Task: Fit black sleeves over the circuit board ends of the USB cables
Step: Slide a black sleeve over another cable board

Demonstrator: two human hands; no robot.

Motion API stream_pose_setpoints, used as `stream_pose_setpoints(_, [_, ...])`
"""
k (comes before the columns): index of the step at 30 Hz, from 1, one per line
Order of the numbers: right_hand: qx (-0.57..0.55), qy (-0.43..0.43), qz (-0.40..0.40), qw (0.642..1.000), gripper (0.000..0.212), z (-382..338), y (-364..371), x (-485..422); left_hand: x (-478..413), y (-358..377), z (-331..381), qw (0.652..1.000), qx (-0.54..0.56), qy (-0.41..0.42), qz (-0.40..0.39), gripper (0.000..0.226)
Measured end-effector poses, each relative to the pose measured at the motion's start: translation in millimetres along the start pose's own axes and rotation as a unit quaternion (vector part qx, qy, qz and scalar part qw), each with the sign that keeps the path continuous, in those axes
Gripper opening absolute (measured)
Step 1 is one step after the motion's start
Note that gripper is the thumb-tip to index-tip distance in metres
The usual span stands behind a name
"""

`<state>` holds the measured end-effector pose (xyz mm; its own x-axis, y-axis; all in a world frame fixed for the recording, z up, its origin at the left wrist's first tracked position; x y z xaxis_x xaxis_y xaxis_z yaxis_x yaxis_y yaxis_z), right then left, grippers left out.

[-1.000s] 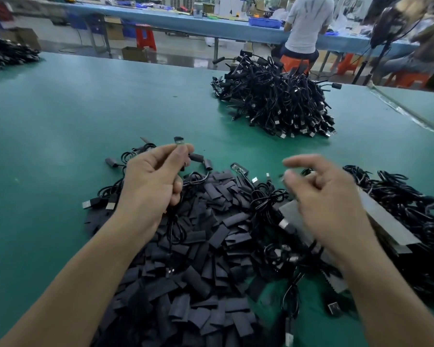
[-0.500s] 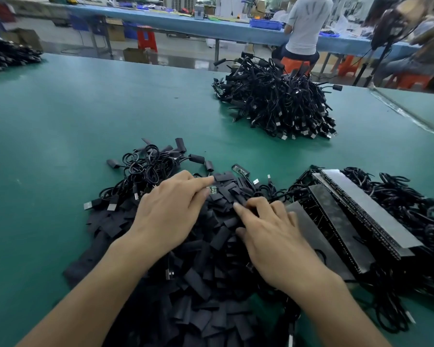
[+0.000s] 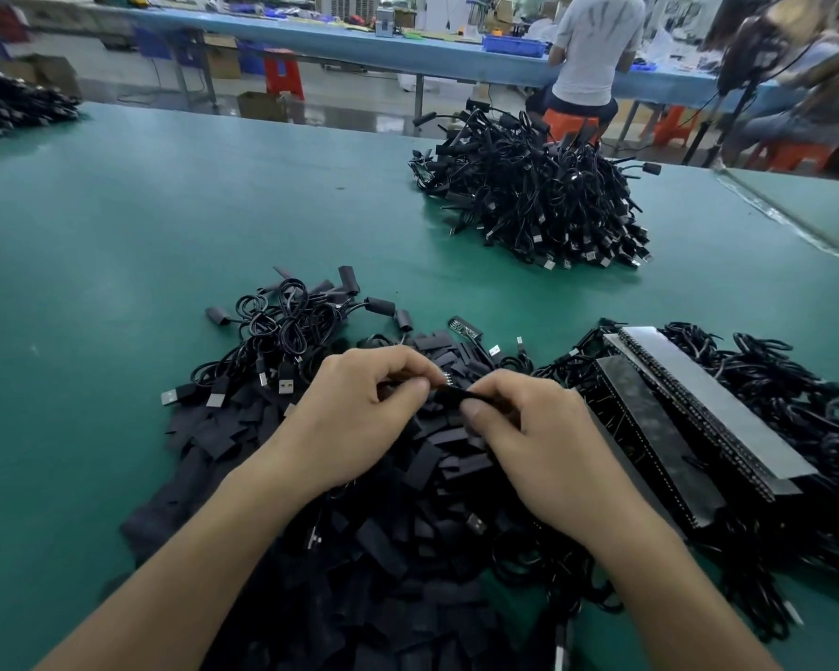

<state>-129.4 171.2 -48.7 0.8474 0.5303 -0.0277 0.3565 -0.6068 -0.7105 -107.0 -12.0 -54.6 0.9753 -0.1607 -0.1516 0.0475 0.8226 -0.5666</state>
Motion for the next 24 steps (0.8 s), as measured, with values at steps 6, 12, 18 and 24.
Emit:
stream_pose_setpoints(6, [-0.126, 0.001, -0.054, 0.991, 0.005, -0.3, 3.0, -1.3, -0.1, 5.6, -1.8, 0.997, 0.072, 0.022, -0.021, 0.010])
stream_pose_setpoints(12, [0.080, -0.087, 0.040, 0.992, 0.029, -4.2, 6.2, 3.5, -0.6, 13.4, -6.1, 0.987, 0.159, -0.005, -0.031, 0.016])
stream_pose_setpoints(18, [-0.014, -0.086, 0.108, 0.990, 0.030, 1.9, 5.8, 1.3, 0.2, 14.2, -12.8, 0.980, 0.199, -0.011, -0.017, 0.014])
stream_pose_setpoints(24, [-0.199, -0.003, 0.108, 0.974, 0.027, 14.3, 2.2, -1.8, 1.7, 12.8, -22.7, 0.979, 0.200, -0.028, -0.009, 0.018])
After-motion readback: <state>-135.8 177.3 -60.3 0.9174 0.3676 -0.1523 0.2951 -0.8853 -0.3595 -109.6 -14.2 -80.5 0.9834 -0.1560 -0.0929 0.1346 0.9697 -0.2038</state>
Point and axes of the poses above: each hand's wrist, its own x-axis away from the middle knuckle, its own y-axis out of the palm, z = x × y, the point moved 2 cm from there along -x, towards the middle knuckle, and after that the axes turned 13 degrees about -z, right-handed, at the moved point
